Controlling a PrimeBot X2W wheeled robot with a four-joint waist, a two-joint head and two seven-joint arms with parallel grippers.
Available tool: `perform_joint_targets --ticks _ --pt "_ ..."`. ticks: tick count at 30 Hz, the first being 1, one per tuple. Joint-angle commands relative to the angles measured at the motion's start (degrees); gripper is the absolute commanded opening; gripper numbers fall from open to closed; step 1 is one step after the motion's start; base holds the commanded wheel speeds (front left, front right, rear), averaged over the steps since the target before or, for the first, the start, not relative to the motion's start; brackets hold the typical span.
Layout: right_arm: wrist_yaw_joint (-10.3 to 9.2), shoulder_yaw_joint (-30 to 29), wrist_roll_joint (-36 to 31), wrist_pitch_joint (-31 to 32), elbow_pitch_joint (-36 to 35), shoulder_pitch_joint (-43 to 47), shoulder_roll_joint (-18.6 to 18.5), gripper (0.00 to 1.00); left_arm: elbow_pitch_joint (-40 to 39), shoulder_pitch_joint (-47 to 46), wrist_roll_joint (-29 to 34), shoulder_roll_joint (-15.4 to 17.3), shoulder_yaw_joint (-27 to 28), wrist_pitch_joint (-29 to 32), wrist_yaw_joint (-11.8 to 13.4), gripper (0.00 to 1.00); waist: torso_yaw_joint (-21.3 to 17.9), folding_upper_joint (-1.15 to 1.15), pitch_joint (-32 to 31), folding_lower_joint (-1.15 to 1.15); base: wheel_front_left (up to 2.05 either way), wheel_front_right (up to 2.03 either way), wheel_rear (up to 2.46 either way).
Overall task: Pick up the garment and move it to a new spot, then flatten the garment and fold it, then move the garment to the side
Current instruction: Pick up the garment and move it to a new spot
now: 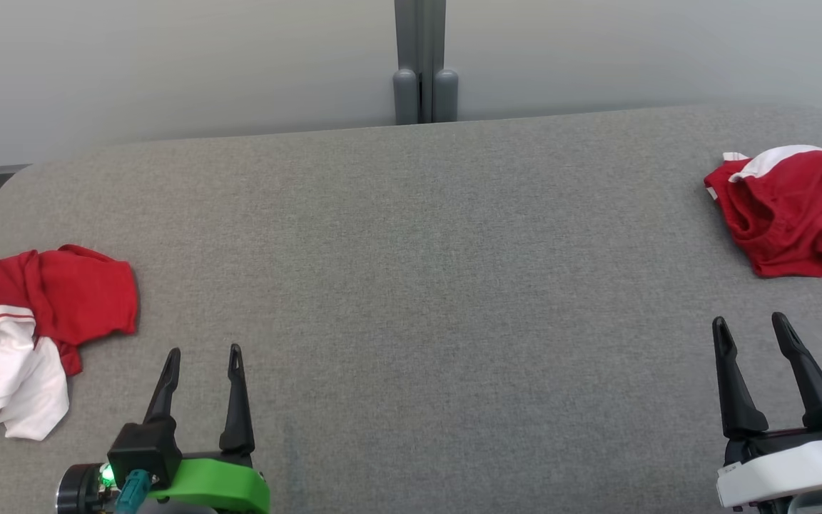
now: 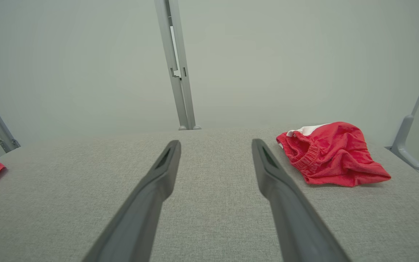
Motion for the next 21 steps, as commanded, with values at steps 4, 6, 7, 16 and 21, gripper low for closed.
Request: perform_joint_targets --ticks 4,6,7,16,21 --pt "-0.07 -0.3 -0.6 0.6 -1.6 0.3 -0.5 1.00 0.2 -2.9 0.0 -0.4 0.0 -0.4 -0.6 1.00 3.5 0.00 1.8 0.00 0.00 0.00 0.00" --pt "-0.07 -0.1 -0.6 0.8 -2.4 -0.2 -0.6 1.00 0.2 -4.1 0.2 -1.0 0.0 -0.5 -0.7 1.00 6.0 0.00 2.5 0.00 0.00 0.00 0.00" --pt "-0.07 0.1 -0.7 1.0 -2.8 -0.5 -0.7 1.00 0.3 -4.6 0.3 -1.1 0.2 -0.4 -0.6 1.00 7.4 0.00 2.9 0.00 0.00 0.00 0.00" --pt "-0.07 1.4 -1.2 2.7 -5.9 -1.7 -1.3 1.00 -0.7 -5.9 1.0 -2.6 3.4 -0.4 -1.0 1.00 17.7 0.00 3.4 0.00 0.00 0.00 0.00" --pt "-0.07 1.7 -1.6 3.5 -6.7 -1.7 -1.5 1.00 -1.1 -4.7 1.6 -3.0 5.4 -0.5 -1.3 1.00 20.7 0.00 3.1 0.00 0.00 0.00 0.00"
